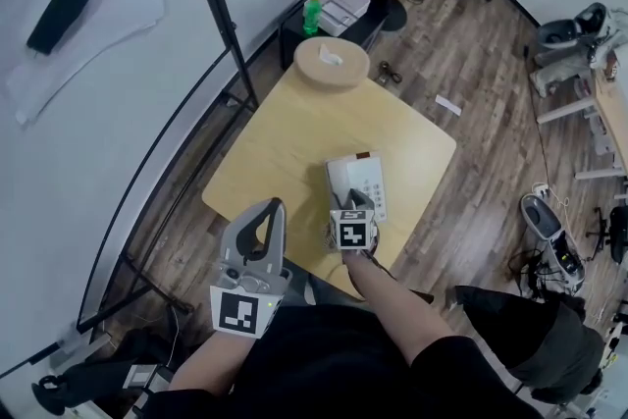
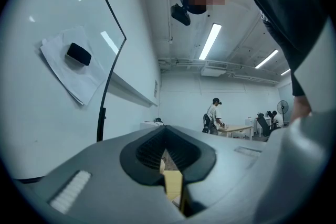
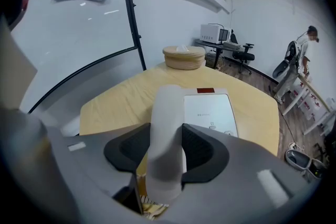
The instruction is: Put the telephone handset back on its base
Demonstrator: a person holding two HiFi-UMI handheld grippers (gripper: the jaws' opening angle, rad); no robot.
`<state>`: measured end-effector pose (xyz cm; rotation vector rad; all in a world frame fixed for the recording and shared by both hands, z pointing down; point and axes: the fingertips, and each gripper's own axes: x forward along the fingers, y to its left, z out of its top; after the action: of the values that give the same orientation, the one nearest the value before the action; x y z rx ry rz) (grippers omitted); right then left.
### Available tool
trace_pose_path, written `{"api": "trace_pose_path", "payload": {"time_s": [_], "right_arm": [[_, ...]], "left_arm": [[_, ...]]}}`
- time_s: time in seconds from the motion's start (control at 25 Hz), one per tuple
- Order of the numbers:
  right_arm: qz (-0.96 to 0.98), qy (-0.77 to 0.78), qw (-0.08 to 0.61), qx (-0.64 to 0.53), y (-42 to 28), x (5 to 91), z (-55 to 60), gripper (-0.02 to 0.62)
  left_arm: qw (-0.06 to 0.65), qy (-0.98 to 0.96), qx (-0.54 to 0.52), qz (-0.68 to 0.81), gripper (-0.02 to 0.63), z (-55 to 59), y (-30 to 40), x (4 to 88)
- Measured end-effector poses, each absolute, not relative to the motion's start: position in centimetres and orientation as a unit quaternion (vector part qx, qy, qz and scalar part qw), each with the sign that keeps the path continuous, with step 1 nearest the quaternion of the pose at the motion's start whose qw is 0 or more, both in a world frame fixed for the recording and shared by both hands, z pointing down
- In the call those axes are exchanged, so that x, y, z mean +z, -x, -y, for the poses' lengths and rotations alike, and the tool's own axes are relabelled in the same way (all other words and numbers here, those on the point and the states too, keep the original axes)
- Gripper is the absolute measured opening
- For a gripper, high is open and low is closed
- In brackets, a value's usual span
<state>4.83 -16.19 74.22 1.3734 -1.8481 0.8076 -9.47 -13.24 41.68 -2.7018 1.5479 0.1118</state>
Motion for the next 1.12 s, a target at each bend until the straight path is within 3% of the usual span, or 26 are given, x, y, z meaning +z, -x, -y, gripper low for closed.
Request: {"api": "trace_pose_path", "payload": {"time_s": [0.36, 0.44, 0.88, 1.12], "right_arm": [[0.713, -0.525, 0.343, 0.312, -4.6, 74.5, 16.7, 0.202], [0.722, -0.52, 0.329, 0.318, -4.6, 73.6, 16.9, 0.234], [0.774, -0.566, 0.167, 0.229, -12.2, 55.5, 16.2, 0.238], [0.798, -0.57, 0.177, 0.081, -12.3, 47.9, 14.6, 0.187]], "left_arm": [[0.008, 0.867, 0.028, -0.498, -0.002, 13.1, 10.0, 42.3], [0.006, 0.866, 0.03, -0.499, -0.002, 13.3, 10.0, 42.4], [0.01, 0.876, 0.042, -0.481, -0.002, 14.3, 8.6, 40.6], [0.028, 0.882, 0.057, -0.466, -0.002, 15.3, 6.9, 38.7]]}}
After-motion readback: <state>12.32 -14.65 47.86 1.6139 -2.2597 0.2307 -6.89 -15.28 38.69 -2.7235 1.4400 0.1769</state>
